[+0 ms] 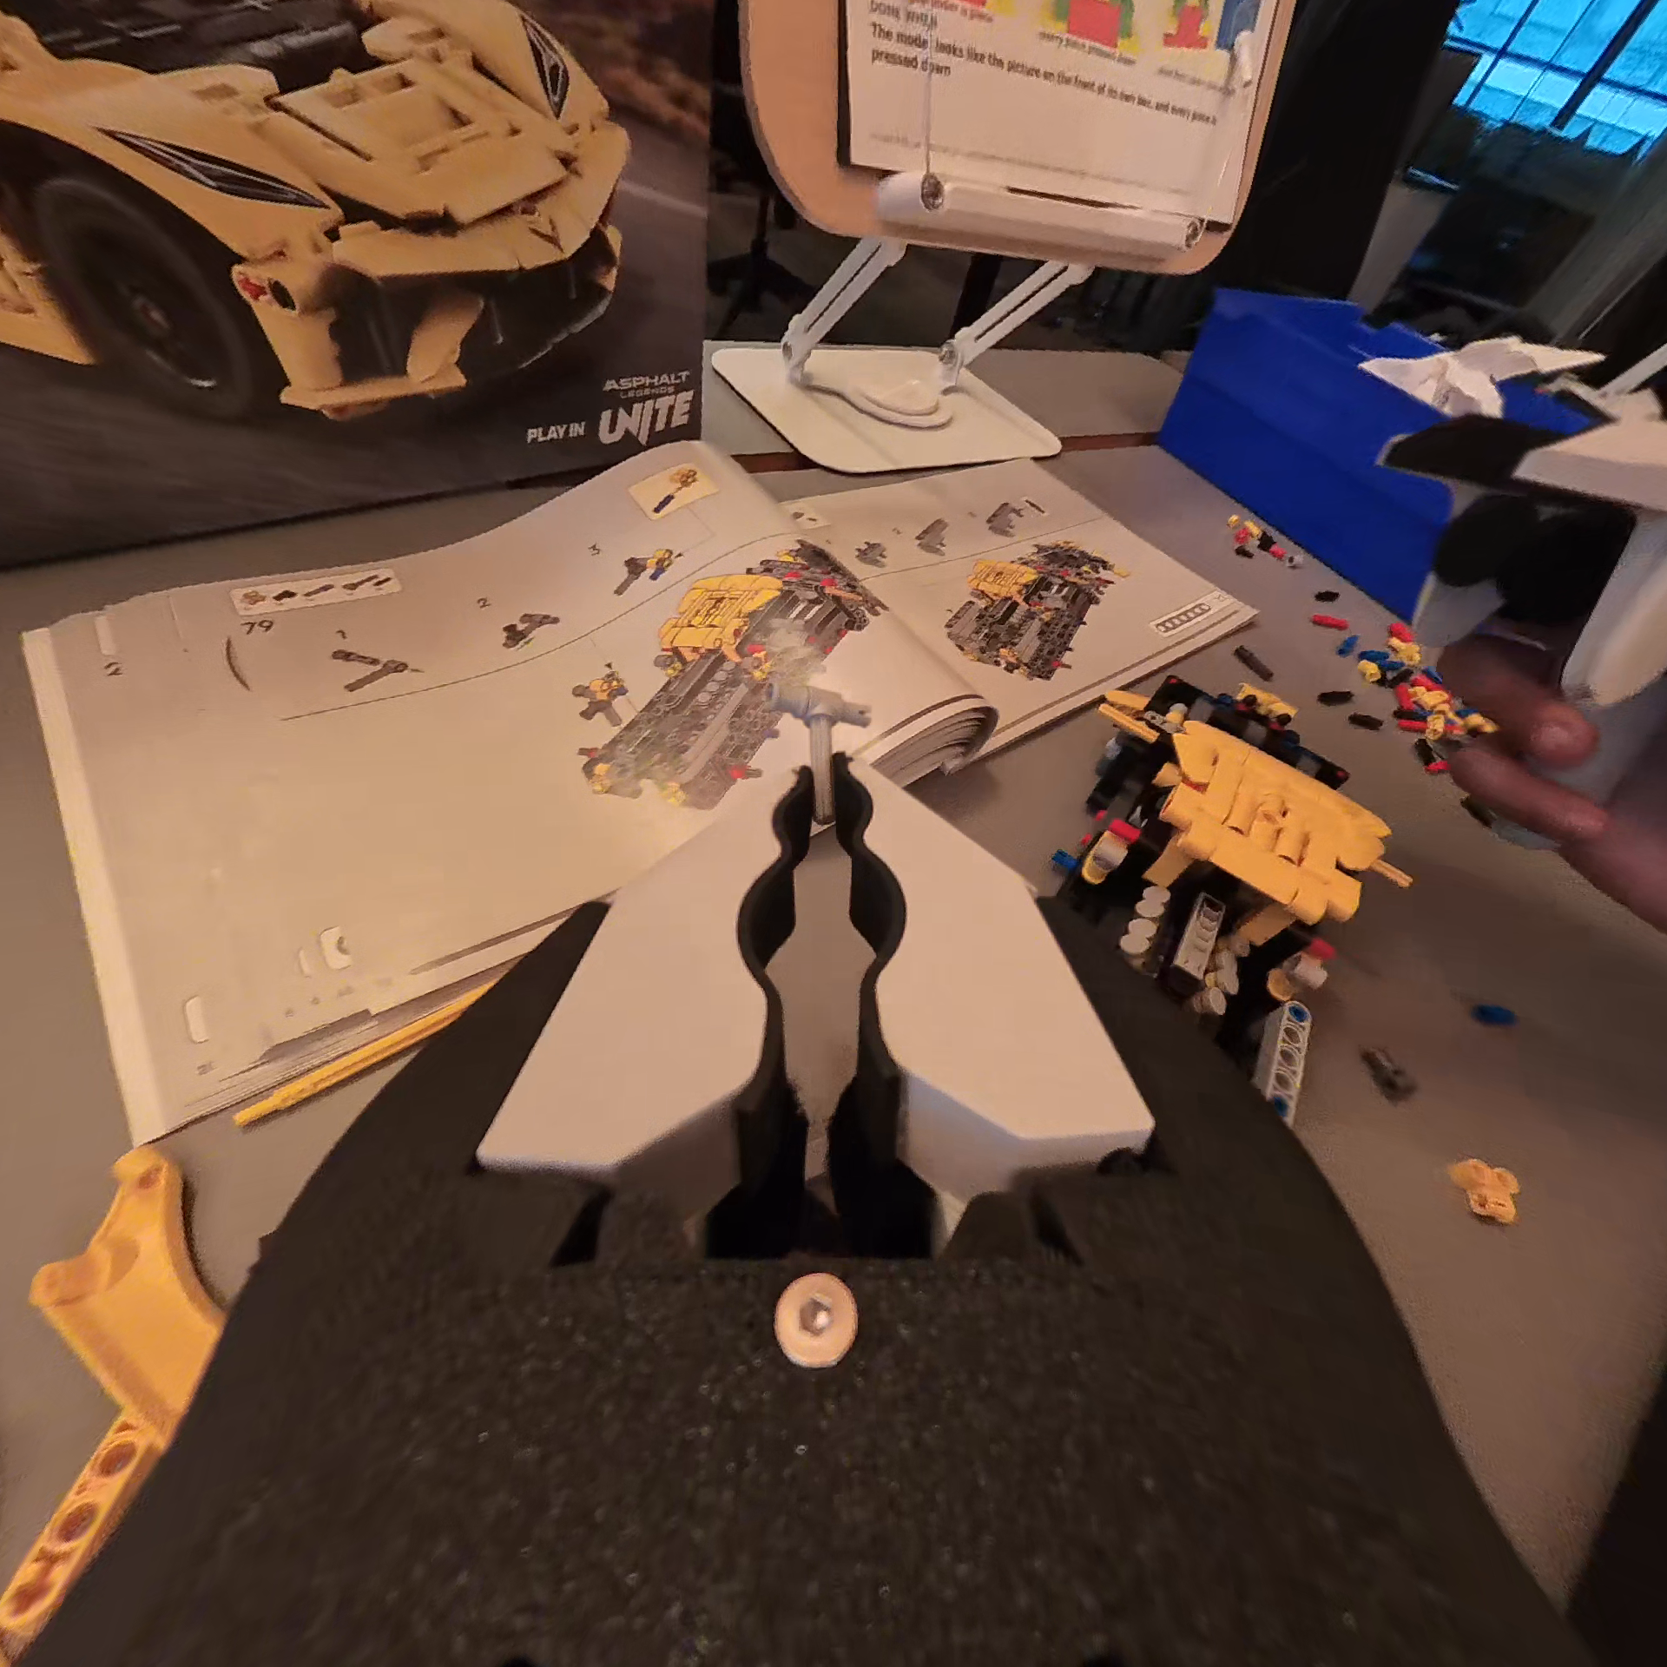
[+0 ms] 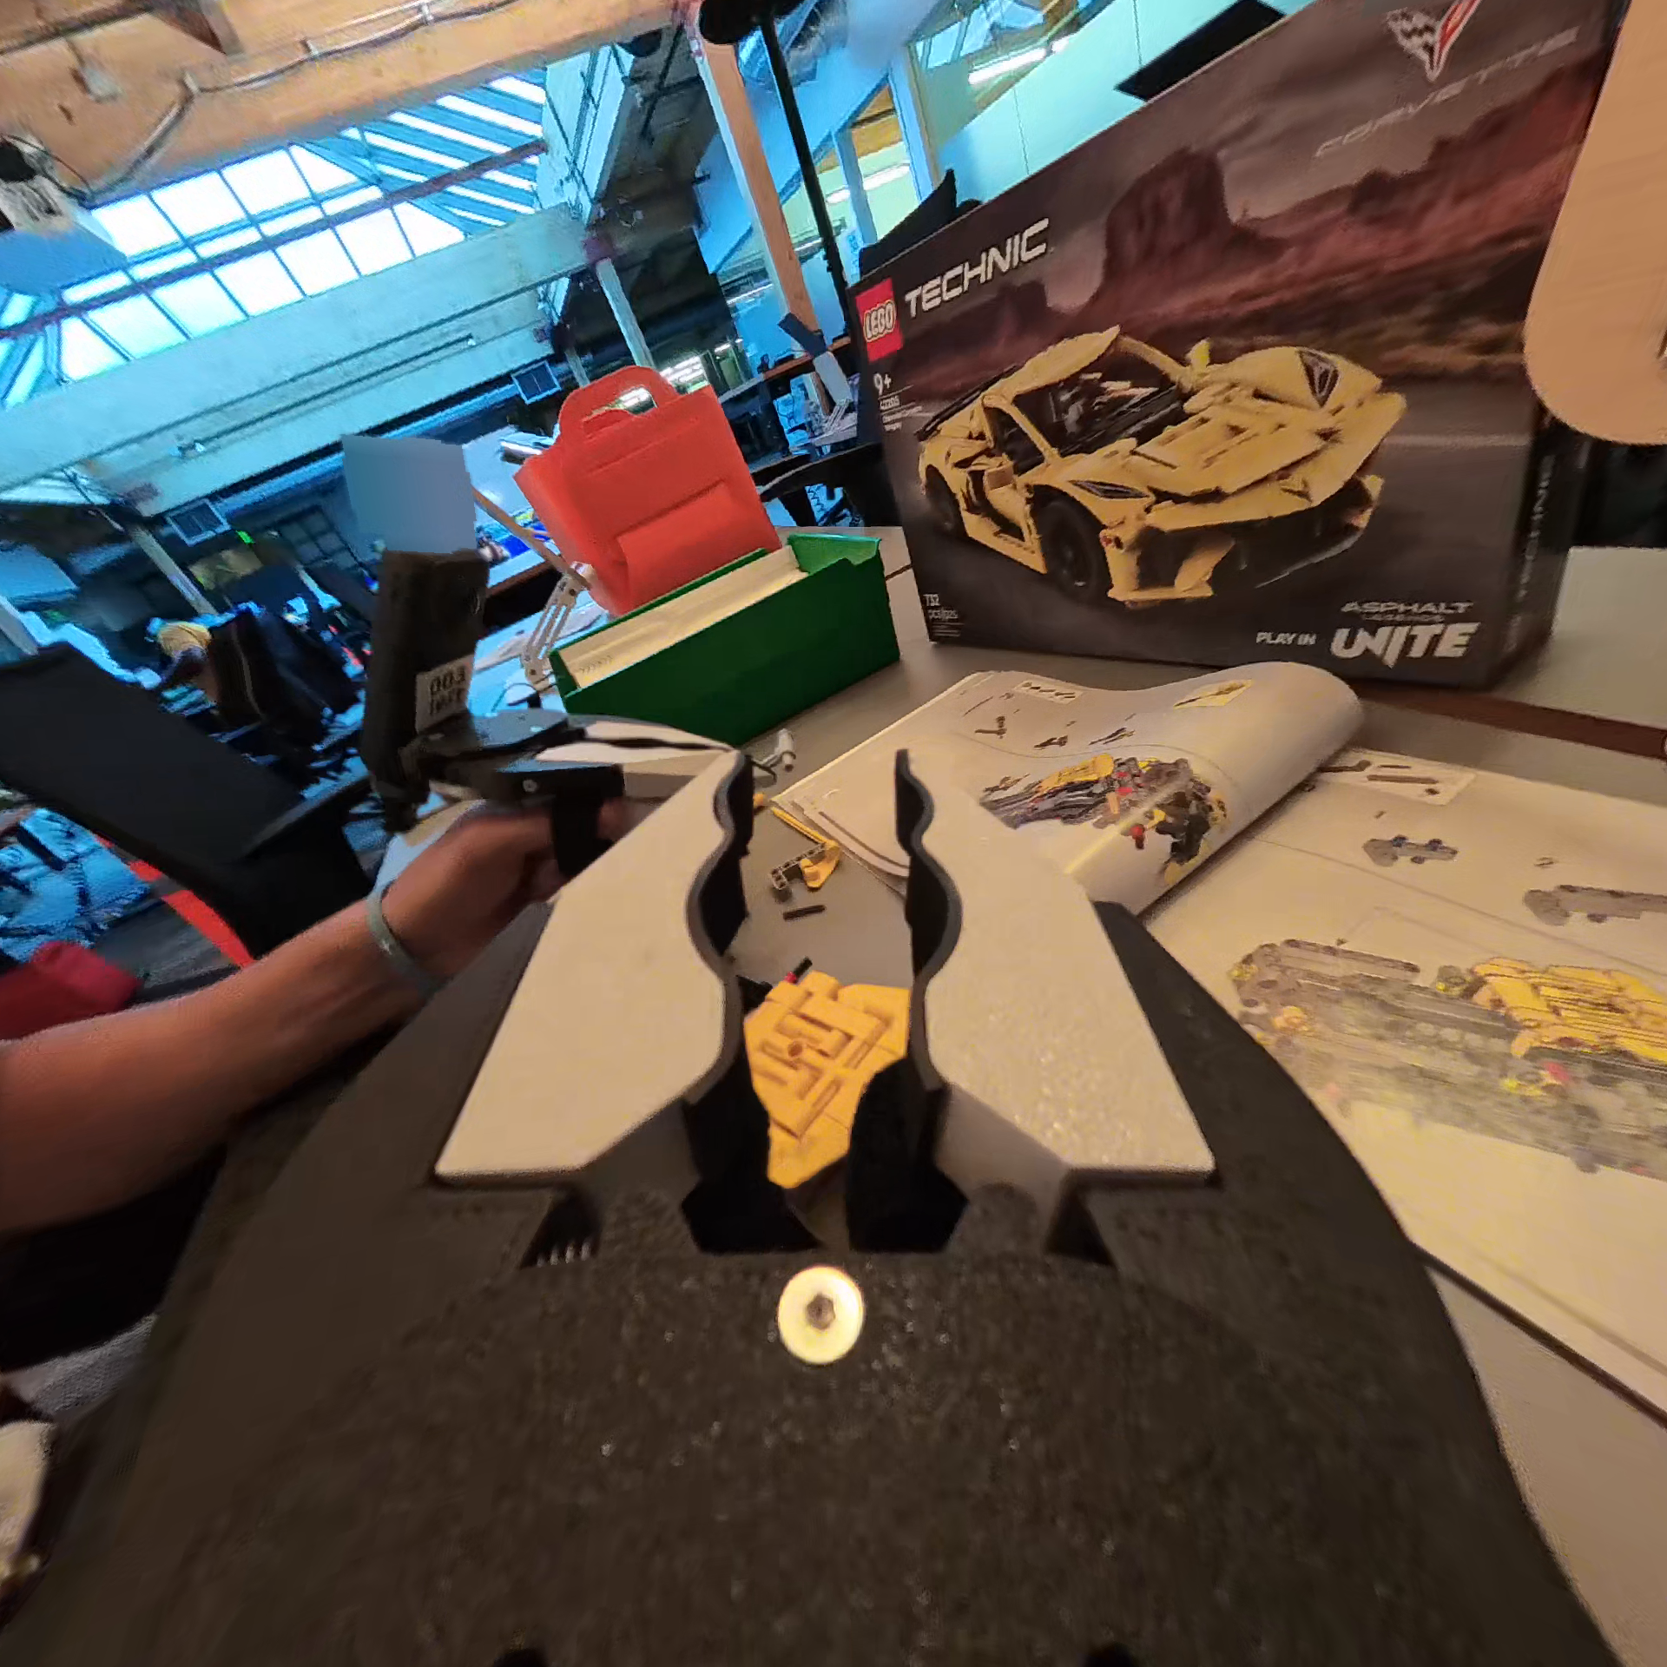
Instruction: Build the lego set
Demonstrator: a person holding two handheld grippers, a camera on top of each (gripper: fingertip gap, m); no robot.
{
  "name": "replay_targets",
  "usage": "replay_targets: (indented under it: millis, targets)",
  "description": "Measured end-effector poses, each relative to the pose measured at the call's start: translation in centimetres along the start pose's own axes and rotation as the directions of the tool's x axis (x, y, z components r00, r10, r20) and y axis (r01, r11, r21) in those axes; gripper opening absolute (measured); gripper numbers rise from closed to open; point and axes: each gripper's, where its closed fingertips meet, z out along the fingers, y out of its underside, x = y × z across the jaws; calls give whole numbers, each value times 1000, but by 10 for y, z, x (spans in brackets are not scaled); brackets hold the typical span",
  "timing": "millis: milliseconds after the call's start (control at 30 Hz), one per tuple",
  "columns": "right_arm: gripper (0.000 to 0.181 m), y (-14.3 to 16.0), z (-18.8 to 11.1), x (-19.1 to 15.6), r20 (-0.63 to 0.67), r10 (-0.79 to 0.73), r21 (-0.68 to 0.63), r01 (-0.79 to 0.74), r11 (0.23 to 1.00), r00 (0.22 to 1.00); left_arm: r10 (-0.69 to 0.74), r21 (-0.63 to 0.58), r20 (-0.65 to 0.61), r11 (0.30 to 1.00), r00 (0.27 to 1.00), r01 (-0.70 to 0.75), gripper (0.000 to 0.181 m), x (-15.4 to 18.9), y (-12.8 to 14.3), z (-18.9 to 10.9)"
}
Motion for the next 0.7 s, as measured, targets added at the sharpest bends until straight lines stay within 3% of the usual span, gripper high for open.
replay_targets:
  millis: [100, 600, 700]
  targets:
    - [24, 6, -10, 13, -85, -82, 1, 83, 997, 993, -21, -7, -23, 1000, 999, 21, 4, 0, 1, 0]
    - [25, 6, -17, 16, -65, -21, -7, 21, 1000, 998, -52, -28, -55, 998, 997, 50, 4, 4, 7, 2]
    - [25, 12, -12, 8, -22, -34, -42, 33, 999, 999, -25, 23, -127, 999, 992, 28, 4, 18, -2, -2]
